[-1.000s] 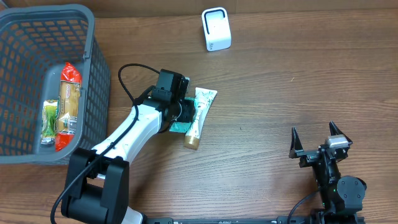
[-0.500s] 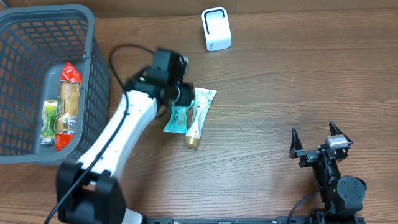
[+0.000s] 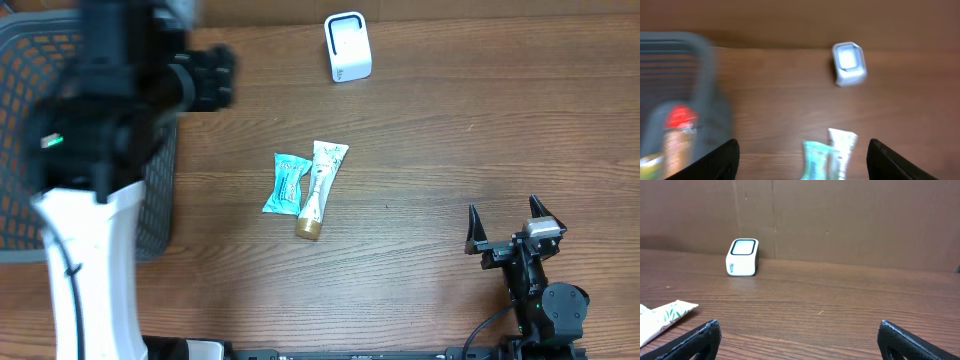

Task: Scan the item barcode
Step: 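Place the green tissue pack left of the Pantene tube, then reach the left gripper into the basket to the spaghetti pack, then grasp the Quick Cook spaghetti pack and lift it out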

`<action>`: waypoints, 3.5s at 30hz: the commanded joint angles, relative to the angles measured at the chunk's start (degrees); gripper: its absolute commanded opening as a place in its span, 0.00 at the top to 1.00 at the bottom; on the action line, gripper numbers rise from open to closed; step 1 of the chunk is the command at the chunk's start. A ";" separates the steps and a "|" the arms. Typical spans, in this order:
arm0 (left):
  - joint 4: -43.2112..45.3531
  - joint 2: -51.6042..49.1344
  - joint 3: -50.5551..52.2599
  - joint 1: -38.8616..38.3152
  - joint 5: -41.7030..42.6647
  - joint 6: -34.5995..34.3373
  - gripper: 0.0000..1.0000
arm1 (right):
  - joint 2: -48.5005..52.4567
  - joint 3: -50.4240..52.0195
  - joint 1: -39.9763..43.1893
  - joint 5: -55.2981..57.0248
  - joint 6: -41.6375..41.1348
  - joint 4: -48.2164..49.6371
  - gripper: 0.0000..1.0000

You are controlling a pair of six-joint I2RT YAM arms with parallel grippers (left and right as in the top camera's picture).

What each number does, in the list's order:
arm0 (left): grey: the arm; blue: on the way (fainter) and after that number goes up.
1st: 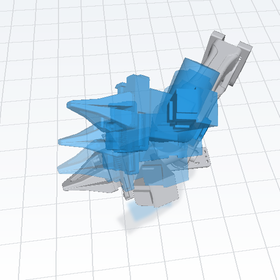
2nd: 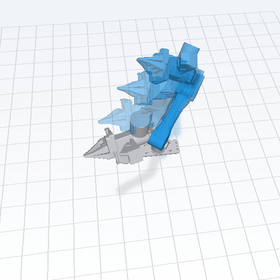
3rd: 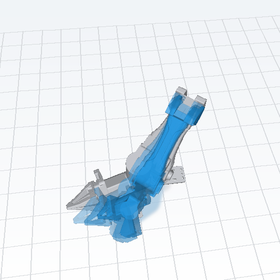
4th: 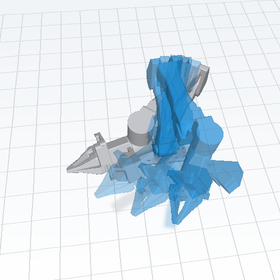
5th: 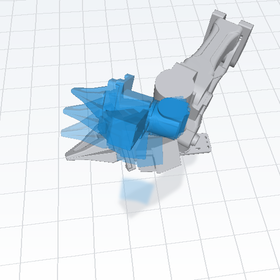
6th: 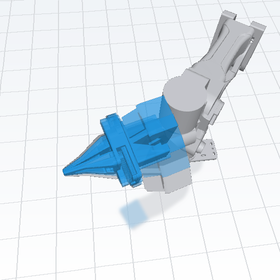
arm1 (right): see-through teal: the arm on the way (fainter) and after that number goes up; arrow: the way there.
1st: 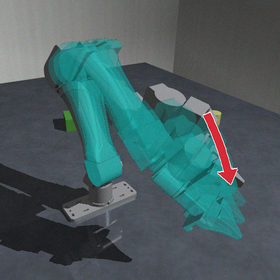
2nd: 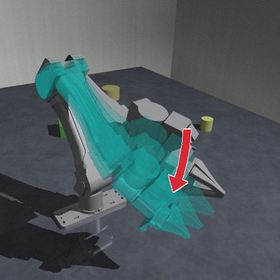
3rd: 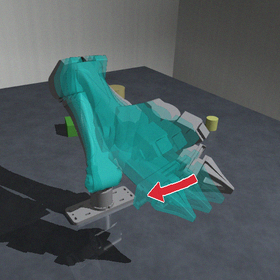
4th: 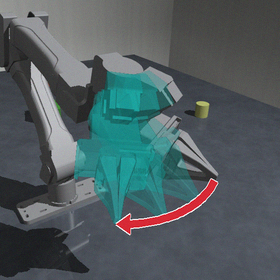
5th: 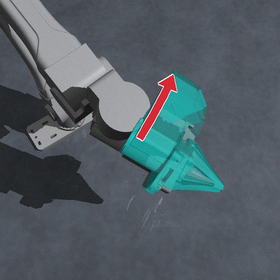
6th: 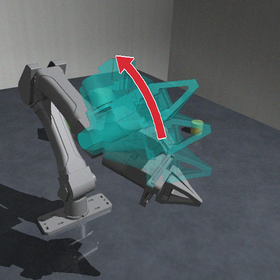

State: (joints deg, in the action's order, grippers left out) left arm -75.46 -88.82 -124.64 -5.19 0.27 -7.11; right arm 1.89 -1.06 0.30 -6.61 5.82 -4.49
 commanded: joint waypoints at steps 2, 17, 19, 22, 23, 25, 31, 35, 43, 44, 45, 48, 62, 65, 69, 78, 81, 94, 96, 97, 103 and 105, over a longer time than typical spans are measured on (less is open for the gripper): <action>-3.10 0.42 -3.02 11.37 -2.34 1.33 0.25 | -0.31 0.59 0.20 0.15 0.02 0.28 0.00; 0.94 -4.09 11.28 31.47 -2.43 -1.03 0.25 | -0.31 0.59 0.20 0.15 0.02 0.28 0.00; 3.06 -4.44 14.29 31.47 -3.06 -1.03 0.25 | -0.31 0.59 0.20 0.15 0.02 0.31 0.00; 8.13 -4.68 20.44 31.47 -4.85 -1.01 0.25 | -0.31 0.59 0.20 0.15 0.00 0.31 0.00; 9.44 -4.68 22.05 31.47 -5.27 -0.98 0.25 | -0.31 0.59 0.20 0.15 0.02 0.31 0.00; 14.03 -4.68 26.08 31.47 -5.38 0.11 0.26 | -0.31 0.59 0.20 0.15 0.02 0.31 0.00; 26.69 -4.72 36.35 31.76 -8.96 4.87 0.23 | -0.31 0.59 0.20 0.15 0.02 0.31 0.00; 32.26 -5.53 40.15 32.57 -9.57 6.10 0.23 | -0.31 0.59 0.20 0.15 0.02 0.31 0.00; 37.44 -11.61 42.75 33.03 -7.76 15.34 0.23 | -0.31 0.59 0.20 0.15 0.02 0.28 0.00; 38.03 -12.79 42.73 33.03 -7.78 15.32 0.23 | -0.31 0.59 0.20 0.15 0.02 0.31 0.00; 38.49 -13.60 42.75 33.05 -7.78 15.32 0.24 | -0.31 0.59 0.20 0.15 0.02 0.28 0.00; 40.09 -17.99 42.75 33.03 -7.76 17.09 0.23 | -0.31 0.59 0.20 0.15 0.02 0.31 0.00; 40.15 -29.68 42.75 33.03 -7.67 17.18 0.34 | -0.31 0.59 0.20 0.15 0.02 0.31 0.00; 39.87 -29.90 42.73 33.03 -6.91 17.16 0.82 | -0.31 0.59 0.20 0.15 0.02 0.31 0.00; 39.74 -29.33 42.60 32.89 -5.70 15.65 0.96 | -0.31 0.59 0.20 0.15 0.02 0.31 0.00; 32.89 -22.56 35.45 32.89 -0.02 13.92 0.96 | -0.31 0.59 0.20 0.15 0.02 0.28 0.00; 27.98 -18.53 30.10 32.89 3.30 13.86 0.96 | -0.31 0.59 0.20 0.15 0.02 0.31 0.00; 18.32 4.24 16.11 32.87 8.66 8.17 0.96 | -0.31 0.59 0.20 0.15 0.02 0.28 0.00; 17.75 7.15 16.11 32.81 12.83 7.30 0.96 | -0.31 0.59 0.20 0.15 0.02 0.31 0.00; 17.20 8.35 16.11 32.68 15.04 6.75 0.96 | -0.31 0.59 0.20 0.15 0.02 0.31 0.00; 11.45 12.02 16.15 26.49 20.33 6.67 0.96 | -0.31 0.59 0.20 0.15 0.02 0.28 0.00; 9.44 11.65 16.28 21.97 20.24 6.69 0.96 | -0.31 0.59 0.20 0.15 0.02 0.31 0.00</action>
State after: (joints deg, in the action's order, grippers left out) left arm -65.80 -77.25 -107.22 21.87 16.45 0.67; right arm 1.89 -1.06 0.30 -6.66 5.80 -4.49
